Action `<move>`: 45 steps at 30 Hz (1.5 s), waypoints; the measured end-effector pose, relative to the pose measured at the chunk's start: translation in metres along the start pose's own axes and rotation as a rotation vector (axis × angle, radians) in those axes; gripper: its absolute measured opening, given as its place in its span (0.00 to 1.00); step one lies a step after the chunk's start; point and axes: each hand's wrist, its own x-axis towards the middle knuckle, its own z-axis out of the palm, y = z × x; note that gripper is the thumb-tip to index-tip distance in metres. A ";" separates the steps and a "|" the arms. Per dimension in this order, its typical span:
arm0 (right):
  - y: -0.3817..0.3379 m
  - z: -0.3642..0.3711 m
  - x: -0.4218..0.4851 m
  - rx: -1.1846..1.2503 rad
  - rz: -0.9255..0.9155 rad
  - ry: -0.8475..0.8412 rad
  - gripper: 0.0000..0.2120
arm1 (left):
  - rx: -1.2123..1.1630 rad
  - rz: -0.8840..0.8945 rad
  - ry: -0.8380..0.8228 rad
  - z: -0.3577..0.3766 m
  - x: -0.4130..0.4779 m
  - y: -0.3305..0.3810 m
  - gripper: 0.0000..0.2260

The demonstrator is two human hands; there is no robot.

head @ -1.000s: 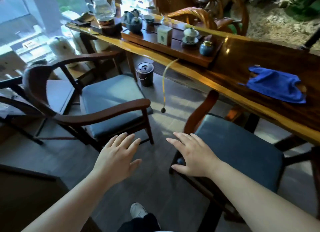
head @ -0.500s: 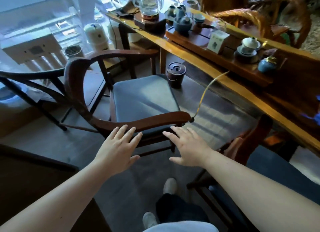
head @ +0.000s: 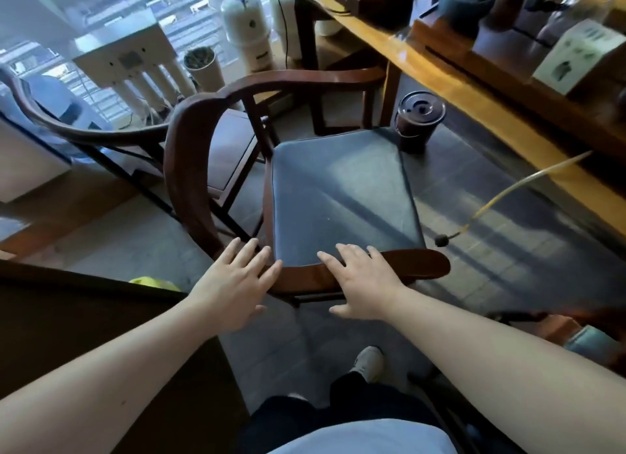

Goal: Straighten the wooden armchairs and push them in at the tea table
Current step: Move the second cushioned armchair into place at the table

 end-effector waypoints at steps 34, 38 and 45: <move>-0.107 -0.006 0.152 0.289 0.180 -0.425 0.18 | 0.274 0.458 -0.026 0.075 0.060 -0.165 0.06; -0.092 -0.002 0.122 0.287 0.219 -0.456 0.16 | 0.255 0.426 -0.048 0.064 0.055 -0.129 0.04; -0.041 0.015 0.057 0.209 0.234 -0.537 0.16 | 0.185 0.383 -0.021 0.030 0.055 -0.039 0.06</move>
